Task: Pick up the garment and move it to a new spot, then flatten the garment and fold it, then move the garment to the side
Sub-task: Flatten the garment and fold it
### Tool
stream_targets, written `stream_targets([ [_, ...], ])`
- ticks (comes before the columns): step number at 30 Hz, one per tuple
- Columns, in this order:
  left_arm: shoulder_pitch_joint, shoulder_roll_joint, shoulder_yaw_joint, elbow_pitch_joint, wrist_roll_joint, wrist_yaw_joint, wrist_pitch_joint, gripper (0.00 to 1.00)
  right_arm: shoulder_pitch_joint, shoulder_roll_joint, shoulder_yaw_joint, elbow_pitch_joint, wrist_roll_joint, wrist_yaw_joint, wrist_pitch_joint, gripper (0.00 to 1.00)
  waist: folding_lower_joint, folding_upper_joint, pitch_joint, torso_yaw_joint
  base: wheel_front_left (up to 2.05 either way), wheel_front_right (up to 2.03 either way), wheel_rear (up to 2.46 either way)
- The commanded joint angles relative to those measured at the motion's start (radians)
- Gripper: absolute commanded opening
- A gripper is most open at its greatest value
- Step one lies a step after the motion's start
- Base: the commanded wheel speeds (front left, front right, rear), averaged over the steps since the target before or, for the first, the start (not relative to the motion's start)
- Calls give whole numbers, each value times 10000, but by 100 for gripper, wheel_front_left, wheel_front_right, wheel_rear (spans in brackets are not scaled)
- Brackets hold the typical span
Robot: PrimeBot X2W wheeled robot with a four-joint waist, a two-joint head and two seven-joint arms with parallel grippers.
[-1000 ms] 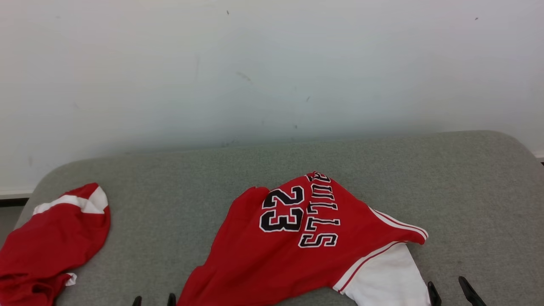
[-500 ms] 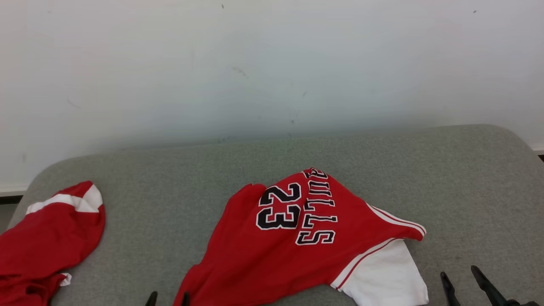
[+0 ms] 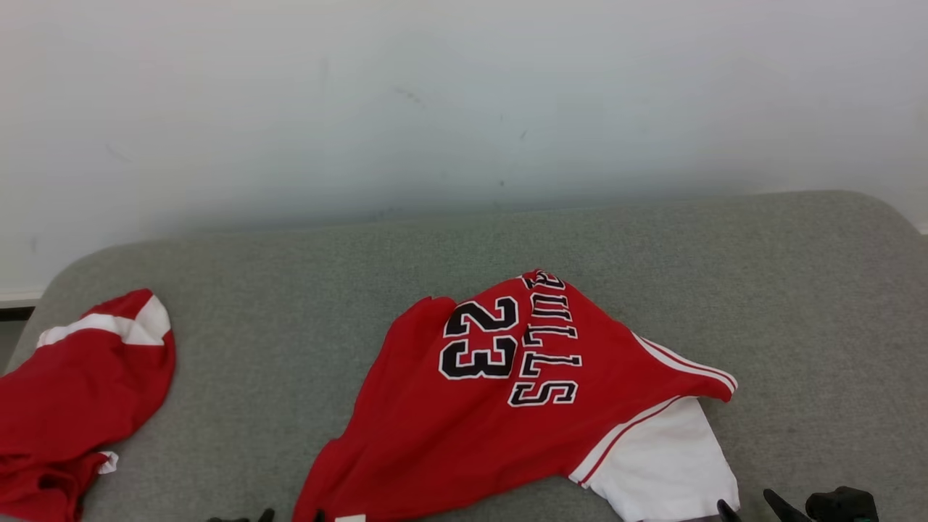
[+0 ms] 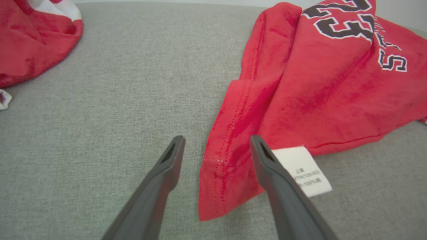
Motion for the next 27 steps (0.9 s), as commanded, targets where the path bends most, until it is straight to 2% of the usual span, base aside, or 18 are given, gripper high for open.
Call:
stream_targets([
  [1,-90,41,1,46,-203,-42,86,100,-178,25,67,157,177,-23,58,100,0,0,69,63,0,0,0],
  [15,-556,66,-521,245,-740,-647,759,100,-1276,197,713,1572,415,-23,-98,100,0,0,420,344,0,0,0],
  [27,-616,102,-721,217,-708,-562,555,100,-1721,101,1205,2066,647,-23,-502,100,0,0,578,333,0,0,0],
])
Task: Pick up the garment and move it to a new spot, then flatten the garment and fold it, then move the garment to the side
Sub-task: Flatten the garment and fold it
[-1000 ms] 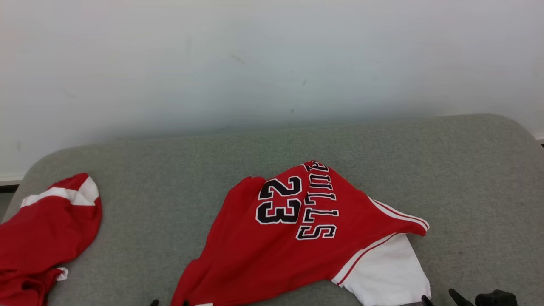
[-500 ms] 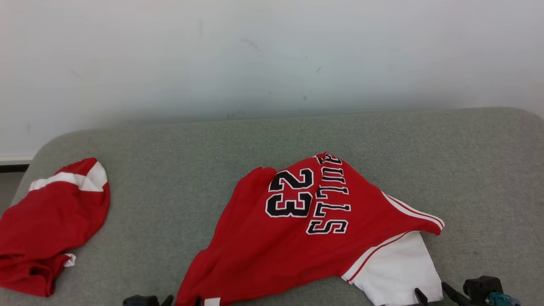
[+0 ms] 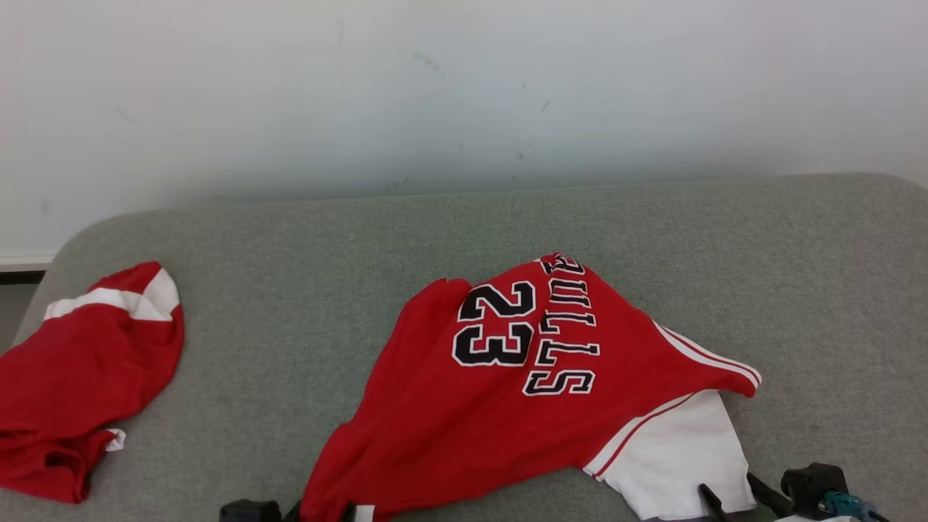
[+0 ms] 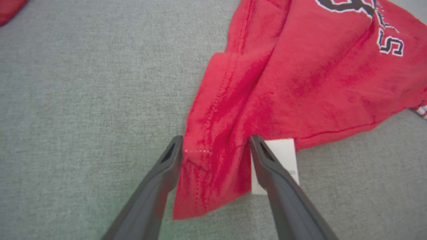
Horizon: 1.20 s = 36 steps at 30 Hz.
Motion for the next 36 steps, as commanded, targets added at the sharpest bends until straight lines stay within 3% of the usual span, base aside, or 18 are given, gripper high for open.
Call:
stream_targets([
  [1,-66,41,-21,-36,8,35,-109,100,-170,-37,45,91,94,-23,-87,100,0,0,4,22,0,0,0],
  [3,-64,26,-70,-37,-26,29,-99,88,-214,-2,137,203,138,-21,-67,100,0,0,14,42,0,0,0],
  [5,-87,38,-127,-28,-43,7,-69,58,-297,55,266,308,197,-23,-16,100,0,0,30,55,0,0,0],
  [6,-104,49,-155,-42,-55,-7,-87,49,-352,90,341,349,216,-21,21,100,0,0,39,59,0,0,0],
  [13,-193,50,-353,-92,-131,-72,-66,20,-729,329,975,760,403,-11,299,100,0,0,108,85,0,0,0],
  [16,-239,36,-397,-27,-157,-79,-27,0,-897,528,1230,1044,606,-8,425,100,0,0,137,90,0,0,0],
  [18,-253,31,-405,-9,-194,-81,-9,0,-957,594,1306,1136,714,2,470,100,0,0,145,93,0,0,0],
  [19,-255,23,-414,5,-209,-88,13,0,-1047,633,1380,1227,806,6,441,49,0,0,154,104,0,0,0],
  [21,-263,8,-406,35,-298,-90,16,0,-1163,784,1507,1335,1097,17,365,0,0,0,149,132,0,0,0],
  [28,-105,-172,-208,-334,-1316,-213,93,0,-1562,641,1360,820,2762,-11,-313,0,0,0,-18,206,0,0,0],
  [36,363,-386,-56,-2331,-3481,-357,786,0,-1489,-508,598,-986,4458,-11,-1040,0,0,0,-428,31,0,0,0],
])
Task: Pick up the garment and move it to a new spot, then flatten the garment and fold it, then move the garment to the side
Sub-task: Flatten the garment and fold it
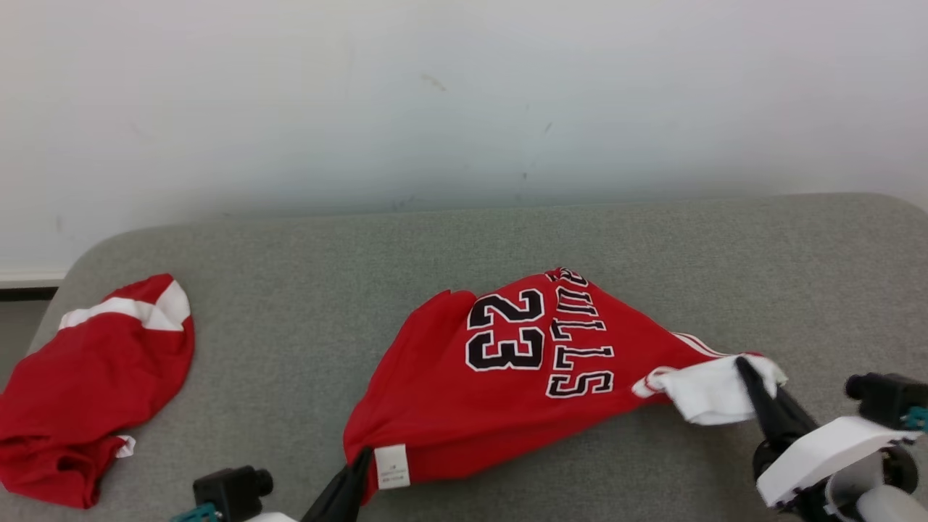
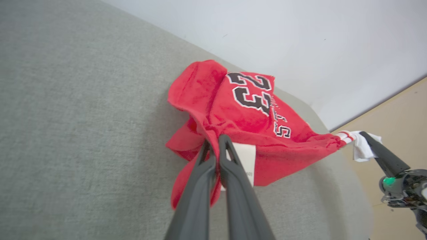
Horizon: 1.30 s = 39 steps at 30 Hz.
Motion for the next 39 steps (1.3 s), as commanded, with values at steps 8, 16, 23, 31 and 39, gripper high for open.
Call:
stream_targets([
  [8,504,-39,70,-2546,-2272,-69,915,0,42,-1436,-1085,-1647,917,5,261,0,0,-1,-376,-426,0,0,0],
  [16,415,31,-242,-4830,-3573,45,1940,0,361,-2349,-2346,-3396,1236,3,489,0,0,-1,-733,-671,0,0,0],
  [23,-403,325,55,-6855,-4167,932,3109,0,520,-2878,-4355,-5446,1389,2,1074,0,0,-1,-891,-871,0,0,0],
  [31,-1994,441,360,-8450,-5076,2260,4557,0,256,-2417,-6992,-7668,1583,-6,2555,0,0,-1,-791,-977,0,0,0],
  [39,-3671,941,534,-7913,-4880,3015,5437,0,-969,-1243,-8096,-7688,916,-6,4716,0,0,-1,68,-879,0,0,0],
])
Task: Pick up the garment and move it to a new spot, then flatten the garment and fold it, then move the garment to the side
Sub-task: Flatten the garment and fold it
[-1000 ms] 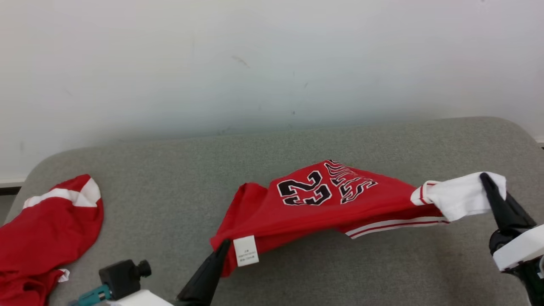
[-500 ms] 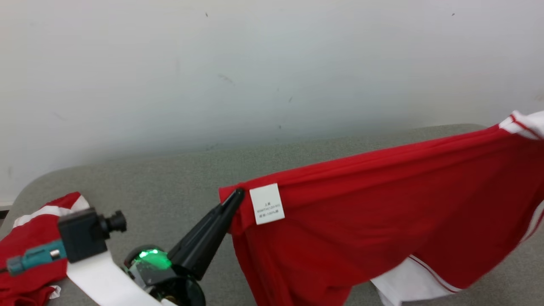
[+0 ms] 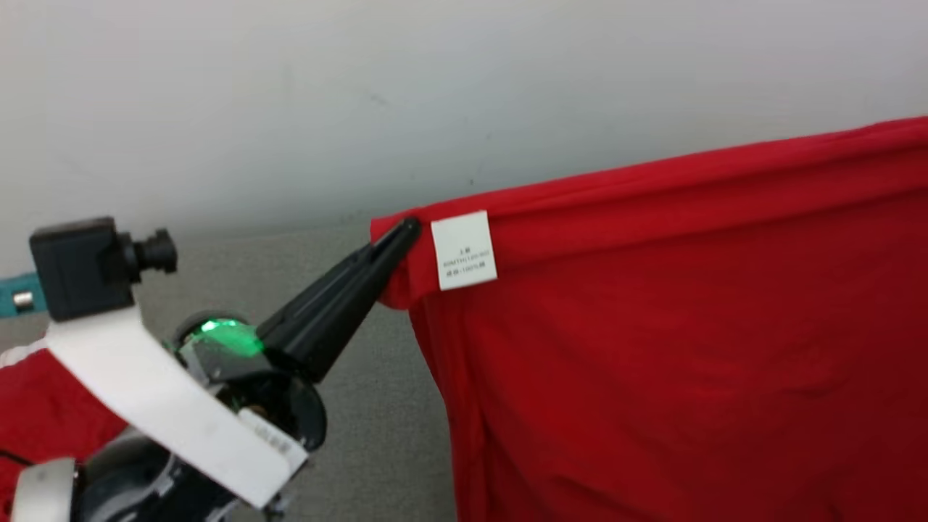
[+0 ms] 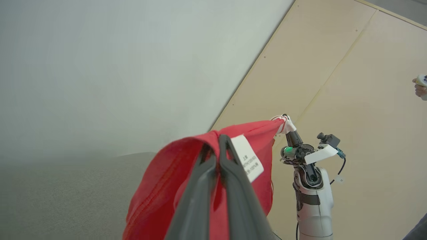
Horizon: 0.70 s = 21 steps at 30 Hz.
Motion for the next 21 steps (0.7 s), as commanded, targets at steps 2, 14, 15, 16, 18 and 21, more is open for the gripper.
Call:
stream_targets([
  [2,-751,257,12,575,373,12,113,0,-890,364,-61,411,-526,-19,545,0,0,-1,818,146,0,0,0],
  [14,-6951,112,-391,5848,2123,-484,-694,0,-7266,2775,638,3696,-3940,-19,1357,0,0,-1,4598,578,0,0,0],
  [15,-7552,45,-421,6423,2316,-604,-971,0,-7817,2938,648,3989,-4215,-18,1189,0,0,-1,4840,594,0,0,0],
  [16,-8743,-87,-404,7539,2716,-686,-1620,0,-8958,3168,574,4549,-4748,-18,785,0,0,-1,5338,607,0,0,0],
  [18,-9323,-156,-408,8071,2920,-720,-1888,0,-9466,3268,553,4868,-4962,-19,620,0,0,-1,5589,595,0,0,0],
  [21,-10787,-338,-440,9525,3401,-960,-2994,0,-10808,3472,512,5801,-5468,-20,-83,0,0,-1,6252,538,0,0,0],
])
